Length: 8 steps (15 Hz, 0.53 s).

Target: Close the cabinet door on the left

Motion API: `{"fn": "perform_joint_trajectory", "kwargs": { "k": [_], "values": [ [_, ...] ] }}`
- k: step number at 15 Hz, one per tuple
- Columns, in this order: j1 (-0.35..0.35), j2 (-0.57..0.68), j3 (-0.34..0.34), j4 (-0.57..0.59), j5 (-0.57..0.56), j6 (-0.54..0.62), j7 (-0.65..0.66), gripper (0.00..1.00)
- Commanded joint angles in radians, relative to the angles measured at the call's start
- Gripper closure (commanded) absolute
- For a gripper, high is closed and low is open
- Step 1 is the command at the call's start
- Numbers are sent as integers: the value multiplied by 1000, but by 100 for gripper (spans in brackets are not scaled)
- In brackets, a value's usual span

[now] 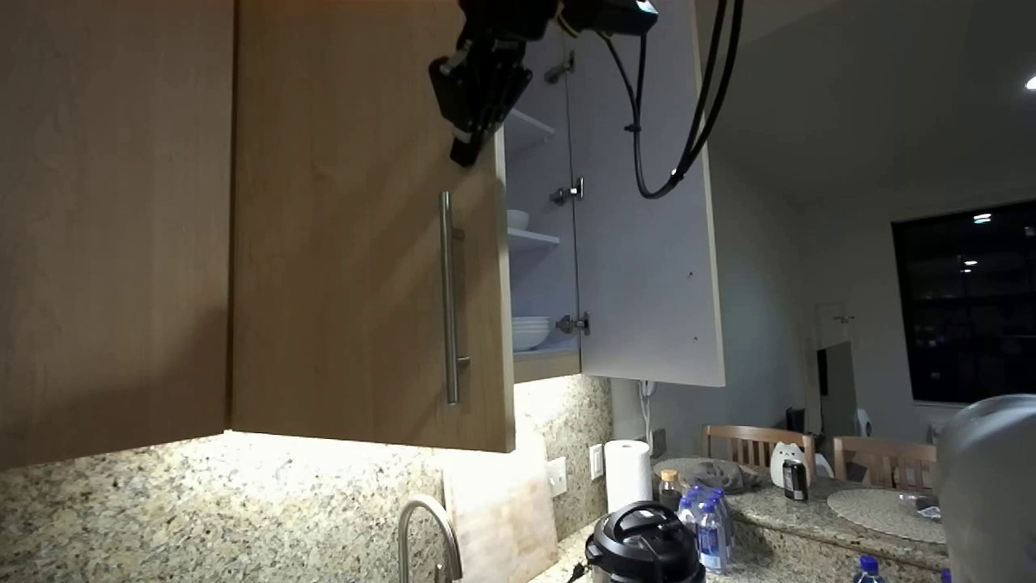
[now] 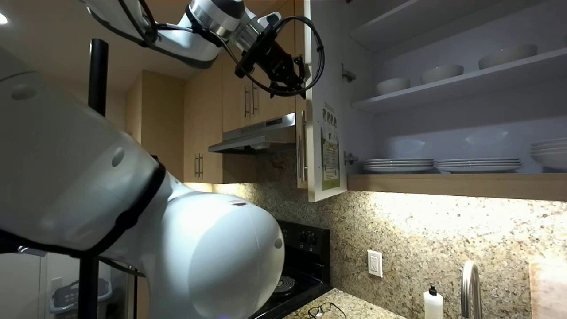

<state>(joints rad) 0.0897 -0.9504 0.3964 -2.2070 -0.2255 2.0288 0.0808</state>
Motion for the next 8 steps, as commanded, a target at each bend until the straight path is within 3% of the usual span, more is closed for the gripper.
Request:
{"fn": "perform_joint_trajectory", "kwargs": {
  "k": [1, 4, 8],
  "values": [
    [-23, 23, -43, 17, -27, 8, 19, 94],
    [-29, 21, -102, 6, -19, 16, 4, 93],
    [-39, 47, -200, -18, -6, 123, 1, 93]
  ]
}}
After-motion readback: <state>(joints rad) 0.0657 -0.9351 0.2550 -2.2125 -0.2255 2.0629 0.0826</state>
